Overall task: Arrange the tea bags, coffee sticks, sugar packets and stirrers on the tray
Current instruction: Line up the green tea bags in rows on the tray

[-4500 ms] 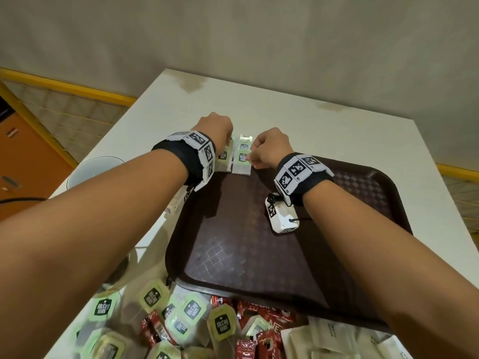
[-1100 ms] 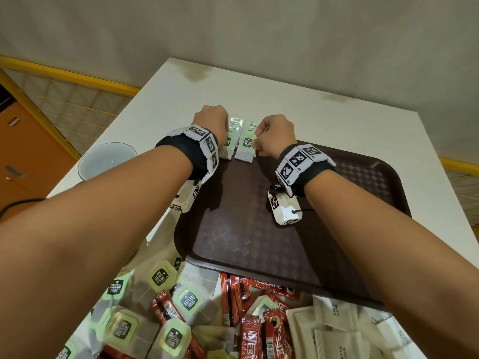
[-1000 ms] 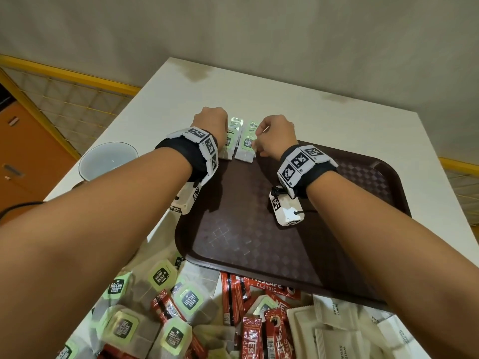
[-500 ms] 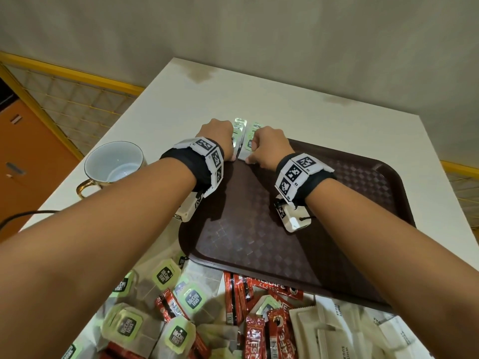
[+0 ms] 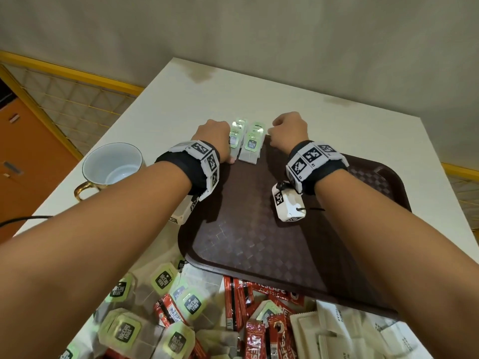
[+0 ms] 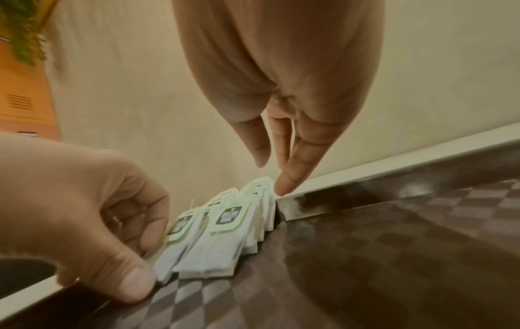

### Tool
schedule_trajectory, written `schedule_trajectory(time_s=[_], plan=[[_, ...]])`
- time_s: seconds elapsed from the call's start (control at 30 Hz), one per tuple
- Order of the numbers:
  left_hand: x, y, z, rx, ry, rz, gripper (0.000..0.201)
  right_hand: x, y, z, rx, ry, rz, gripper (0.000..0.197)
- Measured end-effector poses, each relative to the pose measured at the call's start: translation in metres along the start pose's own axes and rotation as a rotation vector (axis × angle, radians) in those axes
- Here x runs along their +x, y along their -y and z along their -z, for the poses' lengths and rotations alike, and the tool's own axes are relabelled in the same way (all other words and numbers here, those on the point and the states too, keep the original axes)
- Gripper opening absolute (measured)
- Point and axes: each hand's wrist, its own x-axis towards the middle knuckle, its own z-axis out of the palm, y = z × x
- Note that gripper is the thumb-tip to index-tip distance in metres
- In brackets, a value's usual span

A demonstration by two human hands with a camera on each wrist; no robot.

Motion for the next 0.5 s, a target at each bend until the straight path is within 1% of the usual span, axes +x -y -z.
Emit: schedule_trajectory(time_s=[0.07, 0.13, 0.27, 0.33, 0.4, 0.47, 0.5], plan=[[0.0013, -0.0002, -0.0004, 0.01, 0.002, -0.003, 0.038, 0.004, 0.0041, -0.0012, -0.011, 0.044, 0.014, 0.029], [0.0026, -0.001, -0.0005, 0.016, -0.001, -0.009, 0.038, 0.0053, 0.0076, -0.0034, -0.014, 0.075, 0.026, 0.03], [0.0048, -0.0024, -0.0008, 0.025, -0.002, -0.019, 0.038, 0.0064, 0.0098, -0.007, -0.097, 0.094, 0.032, 0.035], [0.0055, -0.0025, -0.0009, 0.028, 0.003, -0.017, 0.038, 0.0088, 0.0086, -0.0073, -0.116, 0.077, 0.042, 0.036], [0.006, -0.002, -0.0008, 0.029, 0.007, -0.014, 0.039, 0.0109, 0.0072, -0.0073, -0.115, 0.079, 0.038, 0.033], [0.0067, -0.0016, -0.001, 0.03, 0.008, -0.015, 0.039, 0.0125, 0.0054, -0.008, -0.102, 0.104, 0.026, 0.018], [0.0064, -0.0018, -0.0008, 0.032, 0.011, -0.018, 0.039, 0.0114, 0.0052, -0.0076, -0.108, 0.113, 0.016, 0.016]])
